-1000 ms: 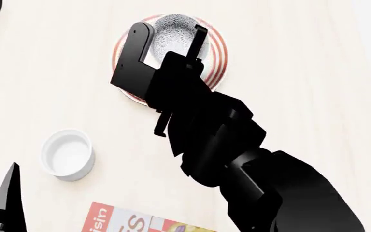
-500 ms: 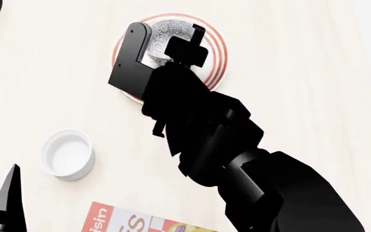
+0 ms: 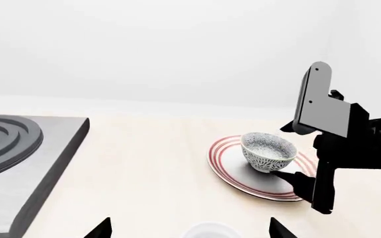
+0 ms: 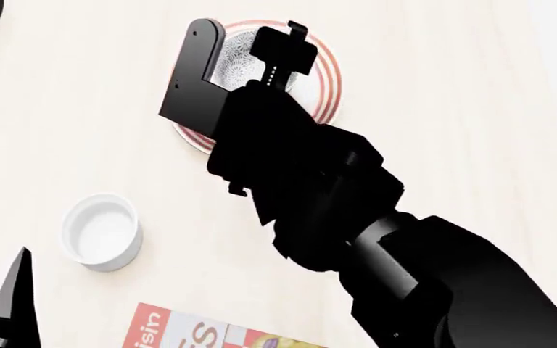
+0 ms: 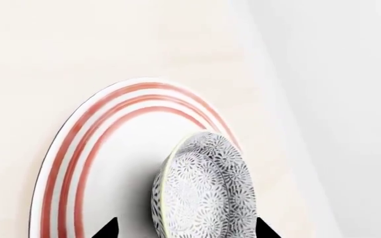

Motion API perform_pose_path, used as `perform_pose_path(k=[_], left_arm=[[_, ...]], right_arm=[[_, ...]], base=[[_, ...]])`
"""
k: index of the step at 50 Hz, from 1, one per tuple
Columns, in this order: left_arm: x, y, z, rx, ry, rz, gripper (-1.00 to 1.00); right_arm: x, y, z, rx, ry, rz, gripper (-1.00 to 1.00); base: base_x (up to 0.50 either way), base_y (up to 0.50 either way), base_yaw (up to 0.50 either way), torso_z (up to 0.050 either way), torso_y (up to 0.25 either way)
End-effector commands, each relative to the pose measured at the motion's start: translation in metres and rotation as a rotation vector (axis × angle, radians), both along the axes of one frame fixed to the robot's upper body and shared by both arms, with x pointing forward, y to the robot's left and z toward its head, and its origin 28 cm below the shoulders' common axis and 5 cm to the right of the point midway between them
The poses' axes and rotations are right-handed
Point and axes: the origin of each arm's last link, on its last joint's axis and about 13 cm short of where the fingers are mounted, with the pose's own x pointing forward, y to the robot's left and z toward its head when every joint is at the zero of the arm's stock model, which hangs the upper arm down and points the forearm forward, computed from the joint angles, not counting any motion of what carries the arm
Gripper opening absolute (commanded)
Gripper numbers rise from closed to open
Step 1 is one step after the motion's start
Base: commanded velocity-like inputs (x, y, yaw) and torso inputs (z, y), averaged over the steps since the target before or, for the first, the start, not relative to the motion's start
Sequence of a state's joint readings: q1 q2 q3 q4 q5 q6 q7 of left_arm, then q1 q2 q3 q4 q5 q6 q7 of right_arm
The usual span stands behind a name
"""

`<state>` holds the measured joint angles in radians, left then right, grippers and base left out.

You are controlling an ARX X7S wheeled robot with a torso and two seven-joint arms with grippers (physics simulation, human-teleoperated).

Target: Pick the akita bowl on the cookies box and place it on the plate.

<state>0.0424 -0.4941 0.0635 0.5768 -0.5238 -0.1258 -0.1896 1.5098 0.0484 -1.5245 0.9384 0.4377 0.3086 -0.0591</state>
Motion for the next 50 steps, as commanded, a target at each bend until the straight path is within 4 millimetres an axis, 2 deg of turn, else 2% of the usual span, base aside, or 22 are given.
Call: perform_pose_path(k=[1, 9, 16, 18, 23, 30, 31, 33, 35, 37, 42, 47, 48, 50], left_arm=[[-0.001, -0.001, 0.002, 0.01, 0.0, 0.004, 1.0], [0.0, 0.0, 0.003, 0.018, -0.001, 0.024, 1.0], [0.001, 0.002, 0.008, 0.001, -0.011, 0.056, 1.0], [0.001, 0.003, 0.009, -0.006, -0.023, 0.063, 1.0], [0.001, 0.007, 0.014, -0.054, -0.061, 0.106, 1.0], [-0.003, 0.009, 0.026, -0.113, -0.162, 0.16, 1.0], [-0.003, 0.009, 0.026, -0.113, -0.162, 0.16, 1.0], [-0.004, 0.009, 0.027, -0.121, -0.191, 0.182, 1.0], [-0.005, 0.009, 0.029, -0.128, -0.221, 0.188, 1.0], [-0.006, 0.008, 0.031, -0.133, -0.24, 0.196, 1.0], [-0.01, 0.006, 0.031, -0.131, -0.302, 0.209, 1.0], [-0.012, 0.005, 0.032, -0.156, -0.333, 0.229, 1.0], [-0.013, 0.004, 0.032, -0.159, -0.351, 0.236, 1.0], [-0.014, 0.004, 0.033, -0.163, -0.371, 0.239, 1.0]], right_arm=[[-0.023, -0.013, 0.017, 0.017, -0.034, 0.036, 1.0], [-0.061, -0.031, 0.029, 0.048, -0.071, 0.091, 1.0], [-0.113, -0.051, 0.031, 0.187, -0.148, 0.177, 1.0], [-0.121, -0.055, 0.03, 0.215, -0.18, 0.182, 1.0], [-0.15, -0.067, 0.011, 0.376, -0.293, 0.195, 1.0], [-0.212, -0.079, -0.006, 0.596, -0.483, 0.203, 1.0], [-0.212, -0.079, -0.006, 0.596, -0.483, 0.203, 1.0], [-0.231, -0.082, -0.013, 0.65, -0.584, 0.186, 1.0], [-0.238, -0.085, -0.018, 0.702, -0.622, 0.15, 1.0], [-0.244, -0.088, -0.031, 0.752, -0.663, 0.104, 1.0], [-0.263, -0.098, -0.043, 0.881, -0.754, 0.025, 1.0], [-0.284, -0.106, -0.039, 0.95, -0.876, -0.017, 1.0], [-0.29, -0.108, -0.039, 0.968, -0.959, -0.039, 1.0], [-0.293, -0.109, -0.038, 1.005, -1.01, -0.055, 1.0]], base=[[0.0, 0.0, 0.0, 0.0, 0.0], [0.0, 0.0, 0.0, 0.0, 0.0], [0.0, 0.0, 0.0, 0.0, 0.0], [0.0, 0.0, 0.0, 0.0, 0.0], [0.0, 0.0, 0.0, 0.0, 0.0], [0.0, 0.0, 0.0, 0.0, 0.0], [0.0, 0.0, 0.0, 0.0, 0.0], [0.0, 0.0, 0.0, 0.0, 0.0], [0.0, 0.0, 0.0, 0.0, 0.0], [0.0, 0.0, 0.0, 0.0, 0.0], [0.0, 0.0, 0.0, 0.0, 0.0], [0.0, 0.0, 0.0, 0.0, 0.0], [0.0, 0.0, 0.0, 0.0, 0.0], [0.0, 0.0, 0.0, 0.0, 0.0]])
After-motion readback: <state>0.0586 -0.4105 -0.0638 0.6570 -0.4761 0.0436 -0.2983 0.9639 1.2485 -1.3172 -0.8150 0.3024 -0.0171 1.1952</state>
